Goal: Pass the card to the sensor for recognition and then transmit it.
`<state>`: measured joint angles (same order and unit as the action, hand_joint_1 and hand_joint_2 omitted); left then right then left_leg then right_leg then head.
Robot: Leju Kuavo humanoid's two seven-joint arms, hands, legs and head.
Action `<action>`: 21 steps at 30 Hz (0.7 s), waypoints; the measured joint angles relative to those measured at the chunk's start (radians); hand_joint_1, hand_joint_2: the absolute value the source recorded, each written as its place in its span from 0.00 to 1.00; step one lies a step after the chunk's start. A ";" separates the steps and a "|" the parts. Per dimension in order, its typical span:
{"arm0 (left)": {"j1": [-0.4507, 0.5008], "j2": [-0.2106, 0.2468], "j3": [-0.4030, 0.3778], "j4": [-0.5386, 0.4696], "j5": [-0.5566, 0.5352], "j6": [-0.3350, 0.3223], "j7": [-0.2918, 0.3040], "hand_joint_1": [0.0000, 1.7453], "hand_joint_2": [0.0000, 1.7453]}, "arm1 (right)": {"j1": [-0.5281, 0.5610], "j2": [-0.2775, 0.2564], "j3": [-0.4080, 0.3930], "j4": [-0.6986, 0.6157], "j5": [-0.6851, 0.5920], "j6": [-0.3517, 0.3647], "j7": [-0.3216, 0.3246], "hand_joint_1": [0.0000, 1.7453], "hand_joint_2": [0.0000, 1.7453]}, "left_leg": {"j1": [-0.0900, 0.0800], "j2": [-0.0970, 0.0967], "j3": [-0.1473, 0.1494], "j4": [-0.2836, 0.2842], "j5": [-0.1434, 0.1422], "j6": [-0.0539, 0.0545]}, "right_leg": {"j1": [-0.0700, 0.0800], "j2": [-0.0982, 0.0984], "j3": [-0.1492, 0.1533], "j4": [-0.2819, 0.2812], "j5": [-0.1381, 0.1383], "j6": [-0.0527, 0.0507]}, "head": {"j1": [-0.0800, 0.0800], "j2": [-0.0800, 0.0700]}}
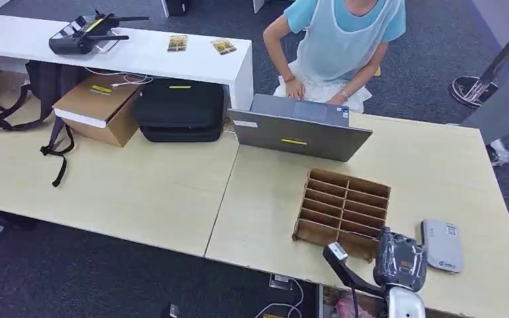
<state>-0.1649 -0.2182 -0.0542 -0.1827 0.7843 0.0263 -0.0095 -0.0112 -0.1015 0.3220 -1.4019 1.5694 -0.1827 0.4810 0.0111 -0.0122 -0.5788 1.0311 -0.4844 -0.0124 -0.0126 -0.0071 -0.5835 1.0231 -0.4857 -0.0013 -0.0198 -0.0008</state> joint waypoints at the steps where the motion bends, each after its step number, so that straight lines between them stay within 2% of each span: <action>1: 0.000 0.000 0.000 0.000 0.000 0.000 0.000 0.00 1.00 | 0.000 0.000 -0.001 0.000 0.000 0.000 -0.001 0.83 1.00 | 0.000 0.000 0.000 0.000 0.000 0.000 | 0.000 0.000 0.000 0.000 0.000 0.000 | 0.000 0.000; 3: 0.000 0.000 0.000 0.000 0.000 0.000 0.000 0.00 1.00 | 0.001 0.001 -0.002 0.000 0.000 0.000 -0.002 0.01 1.00 | 0.000 0.000 0.000 0.000 0.000 0.000 | 0.000 0.000 0.000 0.000 0.000 0.000 | 0.000 0.000; 21: -0.001 0.000 0.000 0.000 -0.002 0.000 0.000 0.00 1.00 | -0.004 0.001 -0.002 -0.024 0.000 -0.012 0.021 0.00 1.00 | 0.000 0.000 0.001 0.000 0.000 0.000 | 0.000 0.000 0.001 0.000 0.000 0.000 | 0.000 0.000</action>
<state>-0.1662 -0.2182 -0.0542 -0.1831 0.7824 0.0263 -0.0095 -0.0147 -0.1003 0.3197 -1.4263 1.5694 -0.1946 0.5024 0.0111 -0.0119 -0.5775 1.0311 -0.4842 -0.0126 -0.0125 -0.0066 -0.5823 1.0230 -0.4853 -0.0010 -0.0195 -0.0008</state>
